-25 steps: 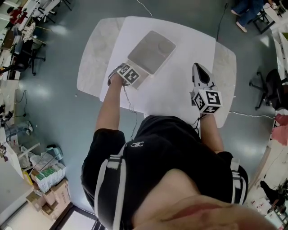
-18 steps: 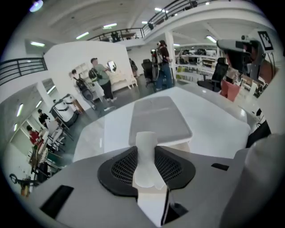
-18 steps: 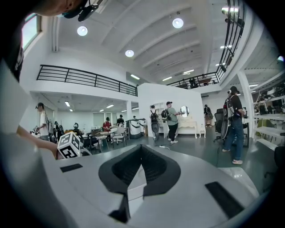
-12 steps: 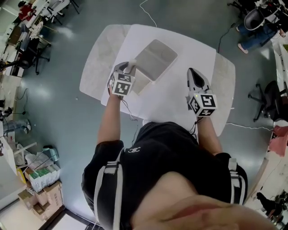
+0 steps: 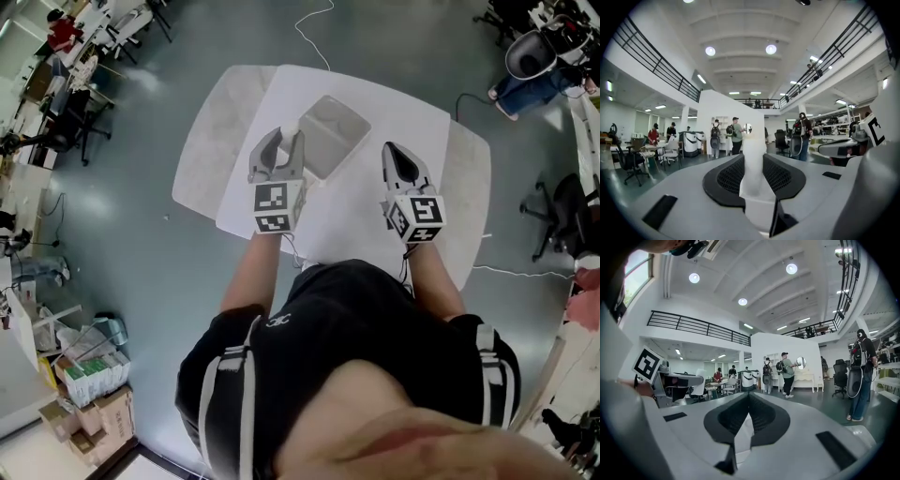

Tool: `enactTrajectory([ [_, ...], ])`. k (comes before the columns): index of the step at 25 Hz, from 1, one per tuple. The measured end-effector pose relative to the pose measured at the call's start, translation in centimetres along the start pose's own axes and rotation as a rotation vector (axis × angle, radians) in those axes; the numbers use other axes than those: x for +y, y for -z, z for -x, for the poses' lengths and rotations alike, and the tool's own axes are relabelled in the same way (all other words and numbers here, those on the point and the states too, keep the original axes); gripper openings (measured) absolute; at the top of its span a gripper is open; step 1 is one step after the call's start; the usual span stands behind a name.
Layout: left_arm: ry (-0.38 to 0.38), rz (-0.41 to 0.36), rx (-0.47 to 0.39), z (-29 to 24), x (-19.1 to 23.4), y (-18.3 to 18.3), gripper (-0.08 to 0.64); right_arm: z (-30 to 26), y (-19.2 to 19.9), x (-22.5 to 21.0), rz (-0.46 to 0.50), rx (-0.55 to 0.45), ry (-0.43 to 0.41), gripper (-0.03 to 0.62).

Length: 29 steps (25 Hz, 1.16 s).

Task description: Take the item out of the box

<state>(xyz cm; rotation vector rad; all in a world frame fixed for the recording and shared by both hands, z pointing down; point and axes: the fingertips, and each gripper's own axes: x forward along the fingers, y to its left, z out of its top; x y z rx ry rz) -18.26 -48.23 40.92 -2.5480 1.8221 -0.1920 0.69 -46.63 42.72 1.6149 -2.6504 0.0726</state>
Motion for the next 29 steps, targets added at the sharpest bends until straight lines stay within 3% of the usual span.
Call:
enactTrajectory([
  [6,-0.012,0.018,-0.067,0.0,-1.1,-1.7,0.132,-0.5,-0.9,0.1,0.017,-0.027,0.014,0.012],
  [18,0.025,-0.024,-0.061,-0.3,-3.2,-2.6,0.132,0.3,-1.3,-0.8,-0.009,-0.057,0.029,0.012],
  [29,0.055,0.001,-0.062,-0.4,-5.0,-2.1,0.132,1.2,-1.1,-1.5,-0.022,-0.064,0.012,0.012],
])
